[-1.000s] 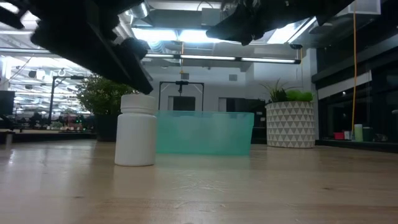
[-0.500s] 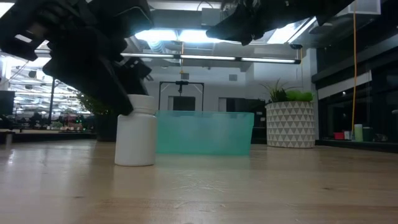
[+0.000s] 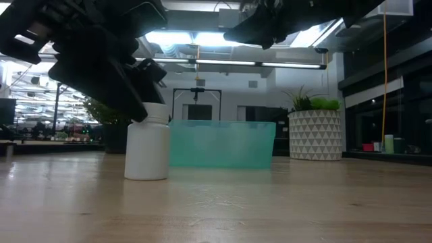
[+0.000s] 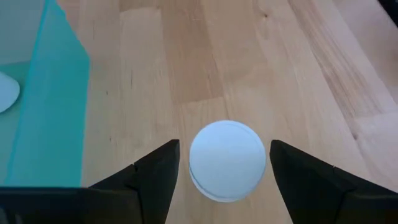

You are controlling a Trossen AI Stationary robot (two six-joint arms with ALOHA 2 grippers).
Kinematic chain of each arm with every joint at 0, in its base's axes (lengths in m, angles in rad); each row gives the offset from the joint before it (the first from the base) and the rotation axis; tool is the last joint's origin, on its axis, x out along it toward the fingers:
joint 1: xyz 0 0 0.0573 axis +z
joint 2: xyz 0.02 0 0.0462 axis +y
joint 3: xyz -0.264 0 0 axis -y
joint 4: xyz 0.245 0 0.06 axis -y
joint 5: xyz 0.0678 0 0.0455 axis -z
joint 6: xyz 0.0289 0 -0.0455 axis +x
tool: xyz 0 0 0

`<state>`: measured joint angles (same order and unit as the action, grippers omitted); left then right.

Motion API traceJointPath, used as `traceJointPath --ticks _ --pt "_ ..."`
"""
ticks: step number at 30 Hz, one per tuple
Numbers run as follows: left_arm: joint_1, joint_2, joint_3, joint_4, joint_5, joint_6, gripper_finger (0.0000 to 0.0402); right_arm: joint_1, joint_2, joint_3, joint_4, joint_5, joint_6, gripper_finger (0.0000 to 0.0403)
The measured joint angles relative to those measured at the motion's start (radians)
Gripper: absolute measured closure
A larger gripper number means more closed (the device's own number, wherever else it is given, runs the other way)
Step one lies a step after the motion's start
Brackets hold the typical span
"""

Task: Pick and place pill bottles into a basket
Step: Put the white pill bottle into the green bin

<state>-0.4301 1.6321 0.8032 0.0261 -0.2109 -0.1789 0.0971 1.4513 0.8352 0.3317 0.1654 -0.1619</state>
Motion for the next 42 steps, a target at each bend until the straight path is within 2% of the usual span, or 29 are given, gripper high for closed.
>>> traceJointPath --ticks 10,16,20,31,42 --pt "0.0 0.0 0.001 -0.021 -0.012 0.006 0.0244 0.0 0.0 0.0 0.0 0.0 0.0 0.0392" --pt "0.0 -0.004 0.002 -0.032 -0.011 0.006 0.0246 0.0 0.0 0.0 0.0 0.0 0.0 0.0392" --pt "0.0 -0.039 0.001 -0.105 -0.006 0.007 0.0246 0.0 0.0 0.0 0.0 0.0 0.0 0.0392" --pt "0.002 -0.253 -0.001 -0.315 -0.005 0.029 0.0246 0.0 0.0 0.0 -0.001 0.0 -0.001 0.0392" --pt "0.015 -0.467 -0.001 -0.416 -0.04 0.08 0.0246 0.0 0.0 0.001 -0.026 0.0 -0.004 0.0392"
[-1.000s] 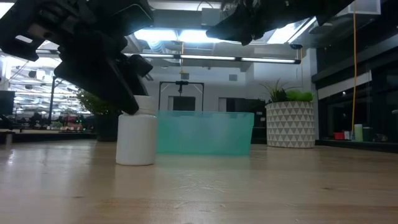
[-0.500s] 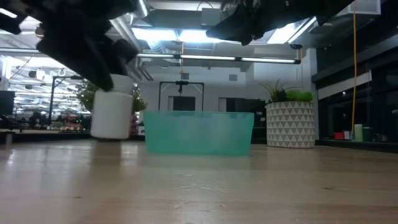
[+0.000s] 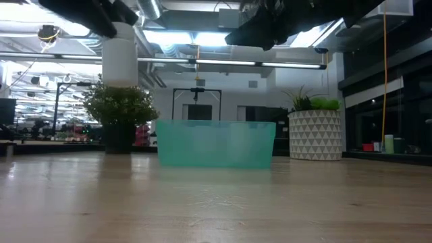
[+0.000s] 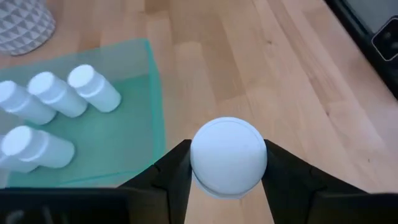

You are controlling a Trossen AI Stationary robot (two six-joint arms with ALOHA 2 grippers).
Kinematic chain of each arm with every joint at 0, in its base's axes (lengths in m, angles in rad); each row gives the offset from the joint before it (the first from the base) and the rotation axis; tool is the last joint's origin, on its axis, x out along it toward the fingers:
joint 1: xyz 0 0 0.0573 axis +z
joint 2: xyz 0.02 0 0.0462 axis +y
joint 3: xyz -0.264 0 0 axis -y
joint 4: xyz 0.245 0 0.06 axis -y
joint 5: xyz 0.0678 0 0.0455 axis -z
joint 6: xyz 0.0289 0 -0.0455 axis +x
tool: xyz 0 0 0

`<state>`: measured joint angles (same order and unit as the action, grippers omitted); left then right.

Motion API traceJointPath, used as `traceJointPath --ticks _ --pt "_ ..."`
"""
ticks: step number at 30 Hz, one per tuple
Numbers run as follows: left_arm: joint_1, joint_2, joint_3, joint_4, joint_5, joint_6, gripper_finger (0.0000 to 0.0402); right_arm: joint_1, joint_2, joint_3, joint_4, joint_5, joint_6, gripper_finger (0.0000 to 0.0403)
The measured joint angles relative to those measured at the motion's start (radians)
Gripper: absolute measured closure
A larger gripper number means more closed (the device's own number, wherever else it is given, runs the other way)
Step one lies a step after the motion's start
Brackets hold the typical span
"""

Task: Pick and place pill bottles into a basket
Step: Put the white pill bottle into the green bin

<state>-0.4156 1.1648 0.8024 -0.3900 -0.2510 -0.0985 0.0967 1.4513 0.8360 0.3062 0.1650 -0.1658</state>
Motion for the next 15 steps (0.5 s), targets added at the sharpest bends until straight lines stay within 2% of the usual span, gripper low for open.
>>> traceJointPath --ticks 5,11,15 --pt "0.048 -0.026 0.0 -0.008 0.001 0.03 0.0246 0.0 0.0 0.0 0.002 0.0 0.0 0.0392" --pt "0.167 -0.021 0.0 0.024 0.007 0.103 0.0246 -0.018 0.0 0.0 0.001 -0.001 0.0 0.0392" --pt "0.261 -0.016 0.0 0.099 0.073 0.167 0.0246 -0.03 0.0 0.0 -0.001 -0.001 0.0 0.0392"
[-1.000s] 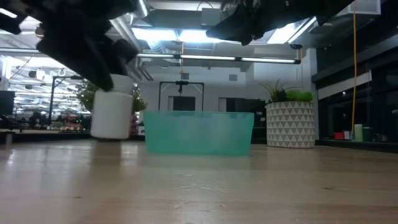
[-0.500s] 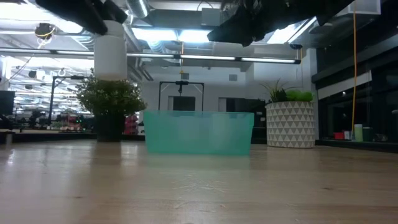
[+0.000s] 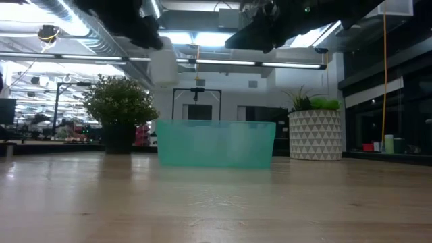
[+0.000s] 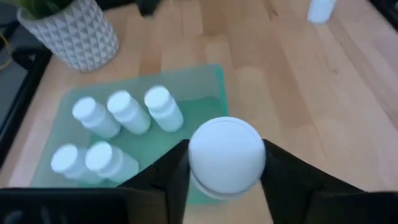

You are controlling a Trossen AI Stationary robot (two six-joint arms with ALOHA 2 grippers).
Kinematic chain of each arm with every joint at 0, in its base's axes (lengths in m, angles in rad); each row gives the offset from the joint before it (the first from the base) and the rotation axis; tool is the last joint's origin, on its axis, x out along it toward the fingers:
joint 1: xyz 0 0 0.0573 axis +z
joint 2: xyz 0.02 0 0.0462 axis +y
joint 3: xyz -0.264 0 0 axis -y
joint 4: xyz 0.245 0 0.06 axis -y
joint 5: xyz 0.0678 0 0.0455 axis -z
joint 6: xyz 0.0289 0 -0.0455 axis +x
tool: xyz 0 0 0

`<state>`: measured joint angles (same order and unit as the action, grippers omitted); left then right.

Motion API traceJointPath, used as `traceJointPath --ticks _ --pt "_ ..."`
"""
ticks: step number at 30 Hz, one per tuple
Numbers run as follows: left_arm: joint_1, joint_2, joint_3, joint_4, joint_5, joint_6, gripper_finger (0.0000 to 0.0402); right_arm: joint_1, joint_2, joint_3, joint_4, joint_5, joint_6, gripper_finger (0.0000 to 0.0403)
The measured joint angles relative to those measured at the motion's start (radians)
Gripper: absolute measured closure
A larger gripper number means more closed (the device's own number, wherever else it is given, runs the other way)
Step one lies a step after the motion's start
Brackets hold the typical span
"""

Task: Pick and place pill bottles into a basket
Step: Put the white pill bottle into the green bin

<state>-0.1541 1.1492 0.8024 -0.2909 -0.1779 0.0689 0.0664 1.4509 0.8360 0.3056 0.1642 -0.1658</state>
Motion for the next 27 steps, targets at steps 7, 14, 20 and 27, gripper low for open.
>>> traceJointPath --ticks 7,14,20,27 --pt "0.155 0.057 0.002 0.122 0.1 0.071 0.0246 -0.032 0.0 0.0 -0.017 0.018 0.007 0.0392" --pt "0.259 0.19 0.002 0.23 0.213 0.126 0.0246 -0.035 -0.009 0.0 -0.09 0.176 -0.018 0.0398" --pt "0.315 0.265 0.001 0.287 0.226 0.171 0.0246 -0.062 -0.022 -0.004 -0.157 0.089 -0.027 0.04" --pt "0.355 0.29 0.0 0.31 0.267 0.172 0.0246 -0.144 -0.133 -0.107 -0.134 -0.09 -0.027 0.0401"
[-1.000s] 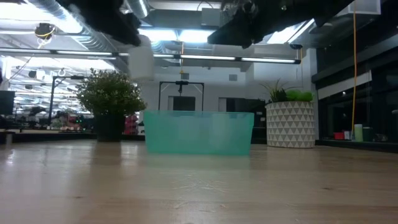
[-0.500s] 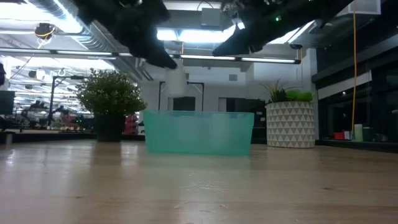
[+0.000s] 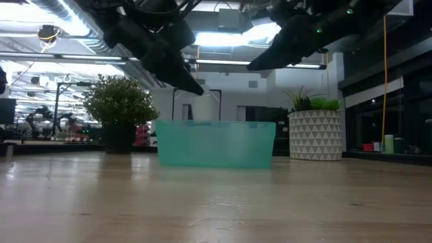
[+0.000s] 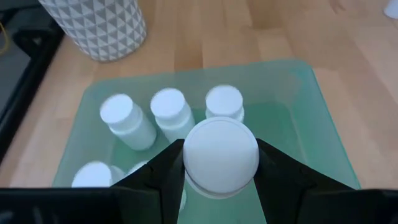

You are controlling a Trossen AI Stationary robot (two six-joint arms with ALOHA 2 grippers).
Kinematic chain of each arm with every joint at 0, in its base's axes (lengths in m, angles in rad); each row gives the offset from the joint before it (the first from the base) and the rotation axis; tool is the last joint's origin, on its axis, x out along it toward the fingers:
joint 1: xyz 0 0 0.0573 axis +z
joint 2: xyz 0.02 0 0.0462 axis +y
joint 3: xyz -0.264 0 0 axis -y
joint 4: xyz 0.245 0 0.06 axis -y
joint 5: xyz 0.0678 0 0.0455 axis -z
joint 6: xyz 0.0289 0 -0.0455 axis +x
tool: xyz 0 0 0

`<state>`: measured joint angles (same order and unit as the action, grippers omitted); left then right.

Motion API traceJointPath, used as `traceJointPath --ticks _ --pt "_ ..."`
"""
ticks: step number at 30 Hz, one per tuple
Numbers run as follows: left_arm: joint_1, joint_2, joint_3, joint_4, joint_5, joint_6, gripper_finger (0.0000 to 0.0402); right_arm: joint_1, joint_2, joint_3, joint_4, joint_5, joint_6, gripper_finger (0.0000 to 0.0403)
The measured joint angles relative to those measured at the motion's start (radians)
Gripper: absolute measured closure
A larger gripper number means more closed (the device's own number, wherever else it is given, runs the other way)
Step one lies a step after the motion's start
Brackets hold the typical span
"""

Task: Pick and place pill bottles into a basket
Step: Put the white pill bottle into the green bin

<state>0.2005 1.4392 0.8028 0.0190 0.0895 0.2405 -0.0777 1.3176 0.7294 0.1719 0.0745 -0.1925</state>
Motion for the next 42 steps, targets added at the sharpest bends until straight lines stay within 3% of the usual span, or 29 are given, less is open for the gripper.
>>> traceJointPath --ticks 5,13,42 --pt "0.001 0.019 0.0 0.016 0.001 0.0 0.0246 -0.023 -0.091 -0.072 0.055 -0.054 -0.007 0.0401" --pt "0.003 0.084 0.0 0.053 -0.007 -0.019 0.0246 -0.025 -0.169 -0.145 0.128 -0.054 -0.018 0.0401" --pt "-0.001 0.214 0.0 0.071 -0.053 -0.047 0.0246 -0.025 -0.168 -0.147 0.125 -0.054 0.008 0.04"
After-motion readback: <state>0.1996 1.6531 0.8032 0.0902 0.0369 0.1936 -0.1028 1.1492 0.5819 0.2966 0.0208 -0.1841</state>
